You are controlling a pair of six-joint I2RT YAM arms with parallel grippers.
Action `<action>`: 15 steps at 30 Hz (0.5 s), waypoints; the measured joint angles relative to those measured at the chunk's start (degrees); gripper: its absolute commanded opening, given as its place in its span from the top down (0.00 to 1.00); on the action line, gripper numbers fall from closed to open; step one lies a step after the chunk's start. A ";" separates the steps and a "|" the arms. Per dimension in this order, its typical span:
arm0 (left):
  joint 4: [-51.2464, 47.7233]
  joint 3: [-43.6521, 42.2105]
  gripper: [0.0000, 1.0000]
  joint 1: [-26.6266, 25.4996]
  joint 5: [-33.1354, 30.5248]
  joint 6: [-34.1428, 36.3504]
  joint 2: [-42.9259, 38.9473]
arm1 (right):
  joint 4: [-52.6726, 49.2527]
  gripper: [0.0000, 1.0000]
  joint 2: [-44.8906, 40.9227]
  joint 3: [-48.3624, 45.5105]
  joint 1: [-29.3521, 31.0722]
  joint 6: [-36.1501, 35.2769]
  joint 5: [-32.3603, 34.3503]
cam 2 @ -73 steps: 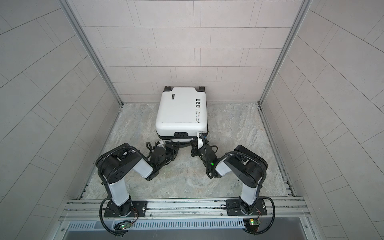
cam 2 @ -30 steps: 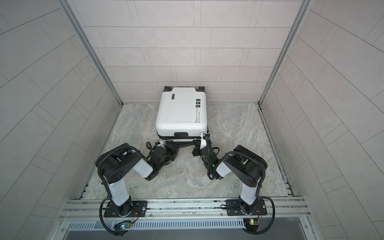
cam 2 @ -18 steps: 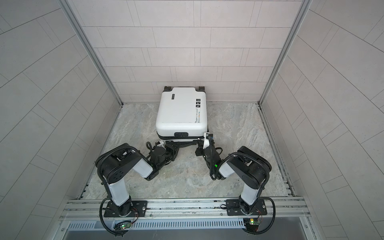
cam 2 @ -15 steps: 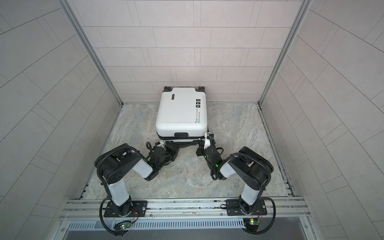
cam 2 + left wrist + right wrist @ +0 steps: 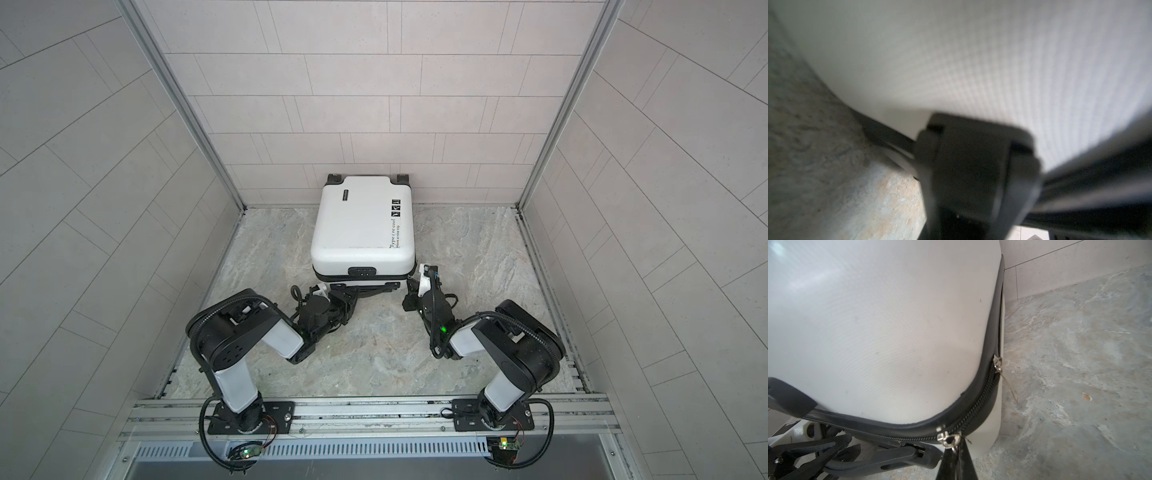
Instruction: Pack the luggage
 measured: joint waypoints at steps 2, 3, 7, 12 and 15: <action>0.00 -0.02 1.00 0.00 0.04 -0.02 0.00 | -0.52 1.00 -0.35 0.00 -0.74 -0.13 -1.57; 0.00 -0.04 1.00 0.00 0.07 -0.02 0.00 | -0.87 1.00 -0.57 0.00 -1.14 -0.20 -1.99; 0.04 -0.63 1.00 -0.02 0.22 -0.04 -0.46 | -2.62 1.00 -1.64 0.15 -3.85 -0.61 -4.13; 0.02 -1.38 1.00 -0.02 0.48 -0.11 -1.14 | -5.75 1.00 -2.45 1.44 -6.78 -1.57 -7.76; 0.04 -1.44 1.00 -0.02 0.52 -0.11 -1.14 | -8.20 1.00 -2.73 2.69 -8.33 -2.38 -9.99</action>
